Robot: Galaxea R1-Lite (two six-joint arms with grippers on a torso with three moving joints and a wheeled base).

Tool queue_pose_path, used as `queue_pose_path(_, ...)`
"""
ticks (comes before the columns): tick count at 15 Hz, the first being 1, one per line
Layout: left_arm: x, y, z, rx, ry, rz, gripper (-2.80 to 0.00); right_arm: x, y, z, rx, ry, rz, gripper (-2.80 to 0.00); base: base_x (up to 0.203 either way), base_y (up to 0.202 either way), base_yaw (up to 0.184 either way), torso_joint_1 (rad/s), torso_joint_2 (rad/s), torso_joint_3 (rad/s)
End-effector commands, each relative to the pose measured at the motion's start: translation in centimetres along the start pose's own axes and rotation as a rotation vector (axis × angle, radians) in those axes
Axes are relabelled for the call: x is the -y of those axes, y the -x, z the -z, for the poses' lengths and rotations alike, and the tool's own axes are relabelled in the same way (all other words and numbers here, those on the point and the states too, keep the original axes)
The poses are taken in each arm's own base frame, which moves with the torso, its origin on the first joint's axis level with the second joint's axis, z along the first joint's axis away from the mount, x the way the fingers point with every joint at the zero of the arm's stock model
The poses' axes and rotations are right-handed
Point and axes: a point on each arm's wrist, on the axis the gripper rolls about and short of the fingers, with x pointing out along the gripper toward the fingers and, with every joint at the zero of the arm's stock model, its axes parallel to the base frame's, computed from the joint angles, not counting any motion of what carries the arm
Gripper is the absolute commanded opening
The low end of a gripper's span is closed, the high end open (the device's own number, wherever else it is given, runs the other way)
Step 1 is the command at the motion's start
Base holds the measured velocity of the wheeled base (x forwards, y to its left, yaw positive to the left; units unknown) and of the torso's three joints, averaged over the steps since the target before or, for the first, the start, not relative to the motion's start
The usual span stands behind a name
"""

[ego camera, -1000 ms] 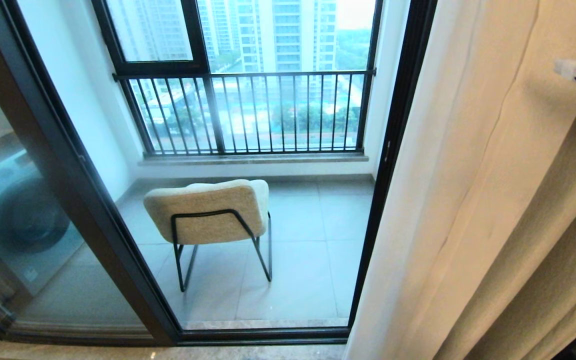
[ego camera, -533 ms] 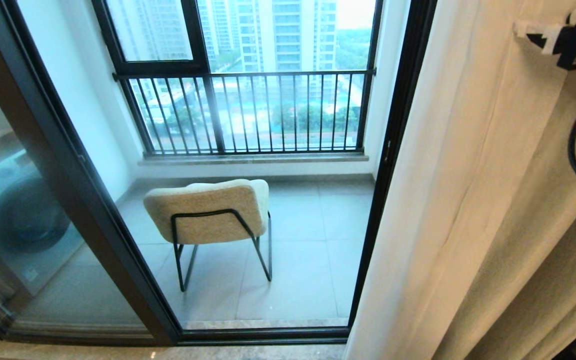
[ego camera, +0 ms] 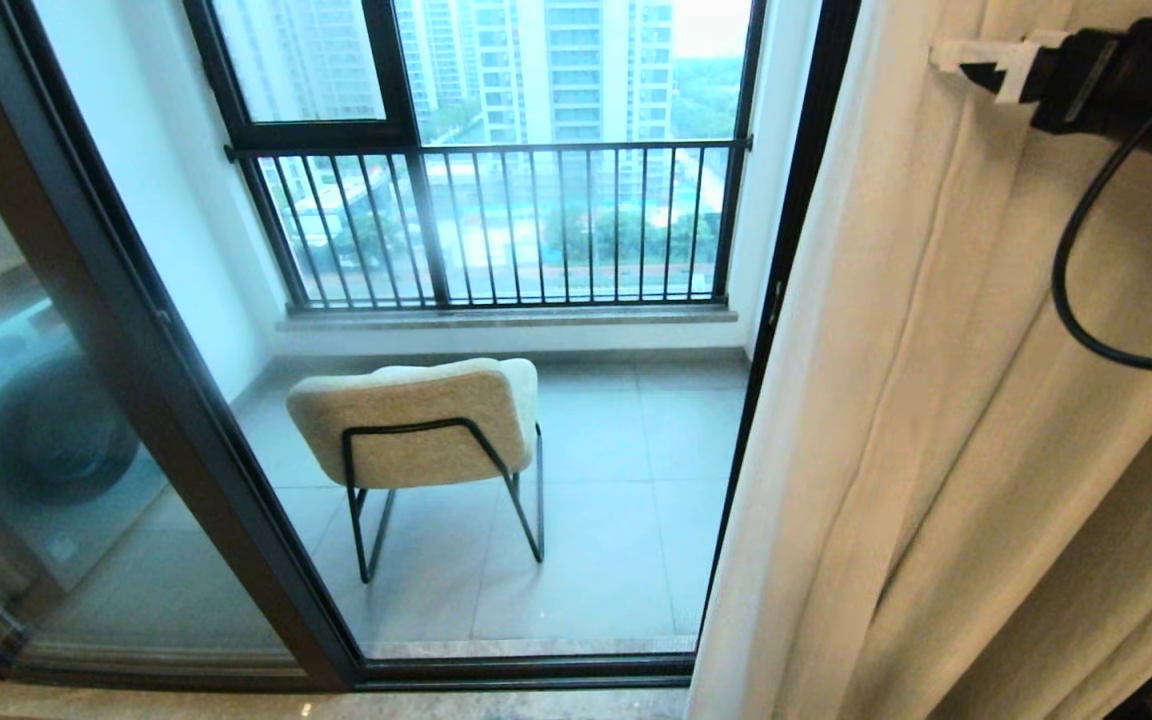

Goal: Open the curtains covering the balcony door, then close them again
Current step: Close the inner curtains on both sides

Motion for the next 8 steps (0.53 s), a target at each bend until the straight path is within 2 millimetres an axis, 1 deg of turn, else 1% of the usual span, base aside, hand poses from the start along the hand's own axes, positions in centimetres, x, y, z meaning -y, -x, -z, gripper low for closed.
queue_pose_path(1, 0.0, 0.0, 0.0, 0.001, 0.001, 0.0, -2.8, -1.2, -1.0, -0.4, 0.017, -0.008, -0.059, 0.0, 0.0, 0.0, 0.0, 0.0, 0.0, 0.0)
queue_pose_path(4, 0.0, 0.0, 0.0, 0.001, 0.0, 0.0, -2.8, -1.8, -3.5, 0.1, 0.028, -0.009, -0.094, 0.0, 0.0, 0.0, 0.0, 0.0, 0.0, 0.0)
queue_pose_path(6, 0.0, 0.0, 0.0, 0.001, 0.001, 0.0, -2.8, -1.9, -5.2, 0.8, 0.029, -0.005, -0.101, 0.0, 0.0, 0.0, 0.0, 0.0, 0.0, 0.0)
queue_pose_path(8, 0.0, 0.0, 0.0, 0.001, 0.0, 0.0, -2.8, -1.9, -6.8, 1.7, 0.025, 0.022, -0.065, 0.0, 0.0, 0.0, 0.0, 0.0, 0.0, 0.0)
